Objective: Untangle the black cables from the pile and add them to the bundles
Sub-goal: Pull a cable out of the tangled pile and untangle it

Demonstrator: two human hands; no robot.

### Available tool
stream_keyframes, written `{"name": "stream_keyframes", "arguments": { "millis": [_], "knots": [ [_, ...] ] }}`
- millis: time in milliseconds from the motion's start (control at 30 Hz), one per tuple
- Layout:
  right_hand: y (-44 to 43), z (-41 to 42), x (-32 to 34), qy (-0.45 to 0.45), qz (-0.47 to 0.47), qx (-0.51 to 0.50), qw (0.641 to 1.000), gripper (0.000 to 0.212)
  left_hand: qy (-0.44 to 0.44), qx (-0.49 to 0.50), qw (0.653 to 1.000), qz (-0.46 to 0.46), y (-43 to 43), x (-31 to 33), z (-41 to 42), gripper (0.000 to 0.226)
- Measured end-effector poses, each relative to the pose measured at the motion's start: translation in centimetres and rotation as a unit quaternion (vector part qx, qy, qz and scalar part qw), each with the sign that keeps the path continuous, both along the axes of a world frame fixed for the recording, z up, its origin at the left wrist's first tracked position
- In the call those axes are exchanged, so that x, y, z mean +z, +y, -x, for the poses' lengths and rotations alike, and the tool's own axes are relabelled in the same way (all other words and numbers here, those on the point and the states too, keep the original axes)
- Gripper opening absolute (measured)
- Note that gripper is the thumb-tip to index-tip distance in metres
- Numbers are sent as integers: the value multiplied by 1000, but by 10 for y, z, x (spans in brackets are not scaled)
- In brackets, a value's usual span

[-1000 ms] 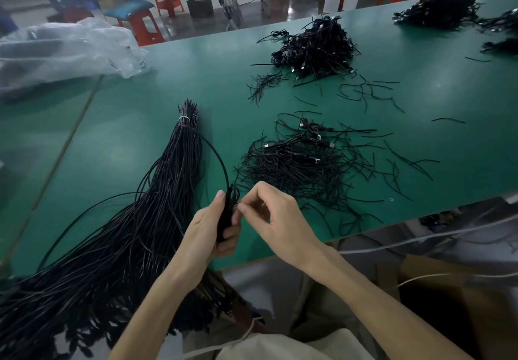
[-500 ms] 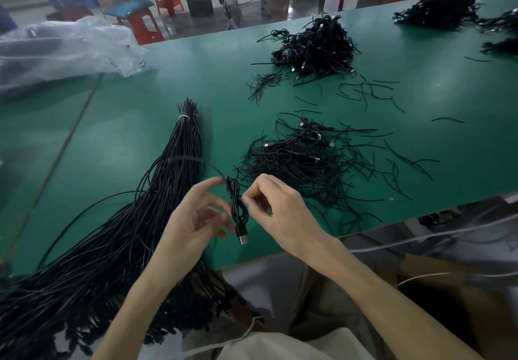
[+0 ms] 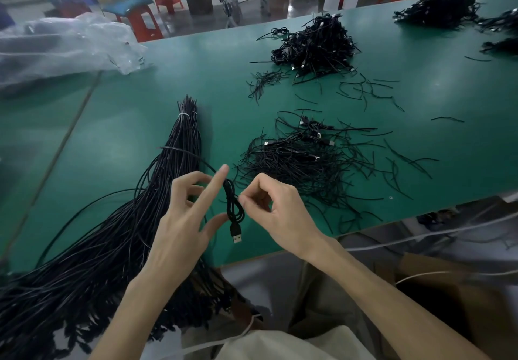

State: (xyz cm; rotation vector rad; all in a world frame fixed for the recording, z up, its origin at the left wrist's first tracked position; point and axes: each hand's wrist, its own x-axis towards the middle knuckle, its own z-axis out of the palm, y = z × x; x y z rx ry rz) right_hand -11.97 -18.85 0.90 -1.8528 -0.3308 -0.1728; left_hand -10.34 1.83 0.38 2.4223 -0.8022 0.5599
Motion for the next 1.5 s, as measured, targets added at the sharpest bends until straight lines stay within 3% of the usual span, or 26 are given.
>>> {"name": "stream_keyframes", "arguments": {
  "millis": [133, 233, 300, 400, 600, 667, 767, 800, 867, 933, 1067, 1100, 1167, 1267, 1433, 1500],
  "knots": [
    [1, 1, 0, 15, -19, 10, 1000, 11, 26, 5, 999, -17, -1, -3, -3, 101],
    [0, 0, 1, 16, -20, 15, 1000, 11, 53, -21, 998, 2, 1, -3, -7, 93],
    [-2, -1, 1, 14, -17, 15, 1000, 10, 77, -51, 996, 16, 1, -4, -8, 76],
    [-2, -2, -2, 4, -8, 17, 1000, 10, 107, -46, 992, 45, -2, -5, -8, 32],
    [5, 0, -4, -85, 69, 3, 994, 14, 139, 3, 979, 147, -18, 3, -7, 41],
    [7, -2, -2, -176, 132, -10, 975, 16, 243, 11, 950, 196, -20, 9, -10, 52],
    [9, -7, -4, -339, 274, -52, 899, 22, 463, 21, 852, 244, -18, 17, -17, 61],
    [10, -9, -6, -377, 317, -68, 868, 24, 516, 18, 822, 241, -16, 19, -20, 62],
    [10, -12, -9, -411, 362, -86, 832, 25, 570, 14, 796, 203, -12, 20, -27, 61],
    [8, -15, -11, -396, 359, -79, 841, 24, 570, 3, 803, 177, -8, 19, -33, 61],
    [-1, -18, -16, -236, 239, -59, 940, 16, 502, -96, 826, 237, 0, 15, -34, 29],
    [-4, -17, -17, -195, 209, -64, 956, 15, 496, -119, 818, 266, 2, 13, -33, 30],
    [-8, -16, -18, -140, 175, -65, 972, 13, 493, -153, 800, 307, 3, 7, -30, 52],
    [-9, -14, -19, -118, 165, -50, 978, 11, 473, -167, 815, 289, 0, 3, -29, 58],
    [-1, -11, -15, -161, 186, -45, 968, 12, 343, -80, 915, 197, -7, 2, -32, 27],
    [5, -11, -13, -220, 221, -45, 949, 16, 290, -40, 941, 169, -10, -1, -33, 44]
  ]
}}
